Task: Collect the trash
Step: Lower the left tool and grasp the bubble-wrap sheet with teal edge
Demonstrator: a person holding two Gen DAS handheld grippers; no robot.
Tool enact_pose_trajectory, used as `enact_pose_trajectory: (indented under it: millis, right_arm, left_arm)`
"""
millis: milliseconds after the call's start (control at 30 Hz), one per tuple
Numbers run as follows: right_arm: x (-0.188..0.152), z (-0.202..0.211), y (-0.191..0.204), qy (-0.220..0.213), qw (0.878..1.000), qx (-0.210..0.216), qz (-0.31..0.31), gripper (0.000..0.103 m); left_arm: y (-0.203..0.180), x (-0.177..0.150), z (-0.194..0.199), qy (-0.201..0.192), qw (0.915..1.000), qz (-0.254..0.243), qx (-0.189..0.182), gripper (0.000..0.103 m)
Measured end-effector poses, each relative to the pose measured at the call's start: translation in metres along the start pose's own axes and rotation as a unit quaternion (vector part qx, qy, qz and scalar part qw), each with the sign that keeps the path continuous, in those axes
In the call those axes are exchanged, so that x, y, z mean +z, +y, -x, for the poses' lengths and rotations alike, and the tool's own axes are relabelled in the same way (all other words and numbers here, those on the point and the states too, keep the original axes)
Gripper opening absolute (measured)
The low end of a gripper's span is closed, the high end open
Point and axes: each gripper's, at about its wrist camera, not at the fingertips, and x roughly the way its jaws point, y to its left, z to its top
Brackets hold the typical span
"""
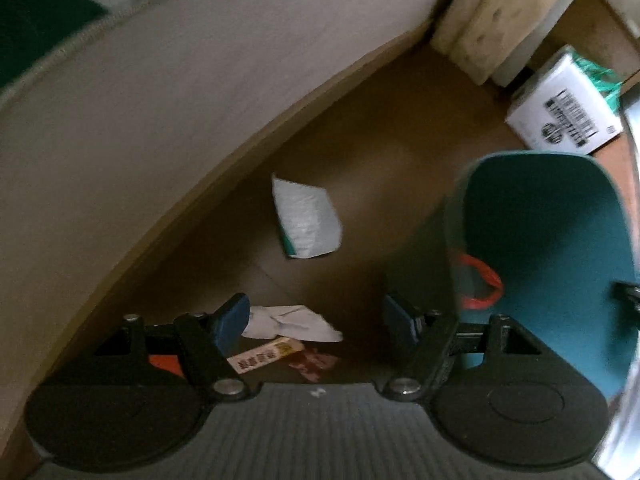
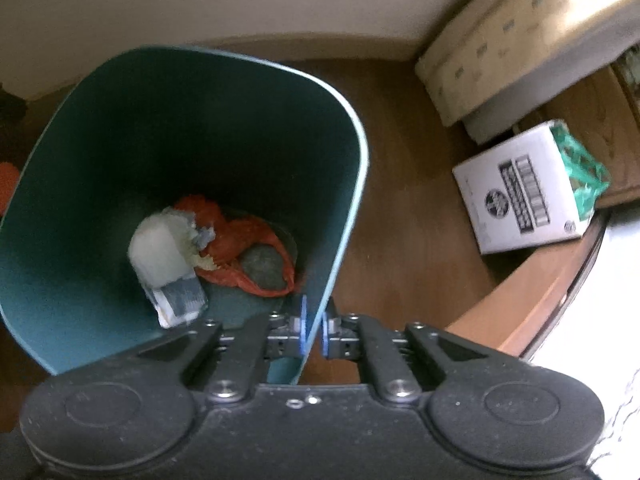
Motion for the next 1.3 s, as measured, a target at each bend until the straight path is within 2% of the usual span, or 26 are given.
enact_pose_trajectory:
  millis: [133,300,667,733,867,1067,1267,1300]
  right_arm:
    - [-0.014,-0.007,-0.006,0.016,1.0,0.011,-0.014,0.008]
    - [-0.014,-0.01,-0.013,0.015,0.999,0.016,-0.028,0.008]
    - [-0.01,-0.019,-0.029,0.018,0.998,0.026,-0.047,0.008]
    - [-0.01,-0.021,-0.032,0.02,0.998,0.031,-0.052,0.008]
    - [-0.011,-0.024,-0.036,0.023,0.997,0.043,-0.061,0.008]
    - [-0.014,-0.031,-0.046,0.027,0.996,0.059,-0.068,0.008]
    - [-0.017,-0.037,-0.051,0.027,0.995,0.06,-0.071,0.008]
    - [-0.017,-0.037,-0.05,0.027,0.995,0.059,-0.071,0.008]
  left_arm:
    - [0.011,0.013,-0.045,0.017,0.9995,0.027,0.0,0.073]
    - [0.02,0.036,-0.104,0.033,0.9977,0.058,0.012,0.073]
    - [-0.013,0.071,-0.211,0.079,0.9962,0.021,0.028,0.073]
    - [-0.02,0.072,-0.225,0.082,0.9956,0.012,0.042,0.073]
    - [-0.03,0.072,-0.247,0.091,0.9934,-0.012,0.069,0.073]
    - [-0.025,0.071,-0.267,0.107,0.9891,-0.005,0.101,0.073]
    - [-0.005,0.068,-0.267,0.12,0.988,0.041,0.088,0.073]
    - [-0.001,0.067,-0.266,0.119,0.9878,0.049,0.087,0.07]
